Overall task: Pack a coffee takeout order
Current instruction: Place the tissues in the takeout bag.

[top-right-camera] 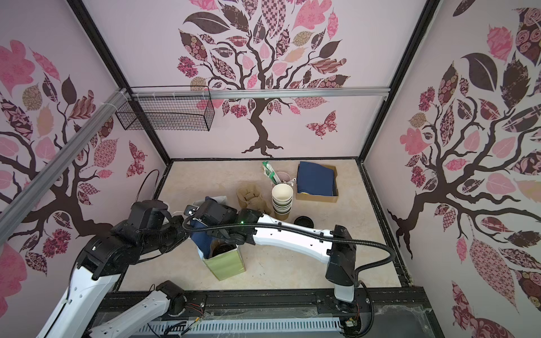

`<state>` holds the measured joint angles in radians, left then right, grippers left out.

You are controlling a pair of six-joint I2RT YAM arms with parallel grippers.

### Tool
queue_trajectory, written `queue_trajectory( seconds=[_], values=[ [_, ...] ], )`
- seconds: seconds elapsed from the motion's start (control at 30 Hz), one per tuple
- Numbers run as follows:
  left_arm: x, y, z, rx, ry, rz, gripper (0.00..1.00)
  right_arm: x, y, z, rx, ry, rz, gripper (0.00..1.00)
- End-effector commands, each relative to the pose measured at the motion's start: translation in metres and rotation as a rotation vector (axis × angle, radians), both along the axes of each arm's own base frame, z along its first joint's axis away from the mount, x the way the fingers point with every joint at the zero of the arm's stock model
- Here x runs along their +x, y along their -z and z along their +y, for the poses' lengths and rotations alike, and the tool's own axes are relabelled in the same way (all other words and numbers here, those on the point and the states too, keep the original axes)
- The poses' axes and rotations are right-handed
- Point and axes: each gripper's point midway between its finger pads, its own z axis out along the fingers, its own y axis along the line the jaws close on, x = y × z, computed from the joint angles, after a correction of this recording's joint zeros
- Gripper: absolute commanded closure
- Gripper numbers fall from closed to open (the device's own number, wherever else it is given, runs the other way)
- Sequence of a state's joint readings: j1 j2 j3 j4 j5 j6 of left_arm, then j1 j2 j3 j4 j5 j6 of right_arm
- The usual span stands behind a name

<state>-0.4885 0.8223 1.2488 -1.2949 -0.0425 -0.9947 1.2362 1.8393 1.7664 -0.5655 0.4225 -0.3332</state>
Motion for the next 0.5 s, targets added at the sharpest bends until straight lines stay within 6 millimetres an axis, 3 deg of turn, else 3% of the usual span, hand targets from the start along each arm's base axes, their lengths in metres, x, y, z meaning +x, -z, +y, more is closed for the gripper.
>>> queue_trajectory(
  seconds=[0.0,0.27,0.47],
  values=[
    [-0.003,0.003,0.006,0.019,-0.013,0.003,1.00,-0.003,0.021,0.003,-0.033,0.009,0.039,1.00],
    [-0.005,0.002,0.009,0.023,-0.021,-0.002,1.00,-0.009,0.060,0.000,-0.078,0.009,0.102,1.00],
    [-0.007,0.002,0.012,0.032,-0.029,-0.004,1.00,-0.009,0.064,-0.001,-0.042,0.025,0.130,1.00]
  ],
)
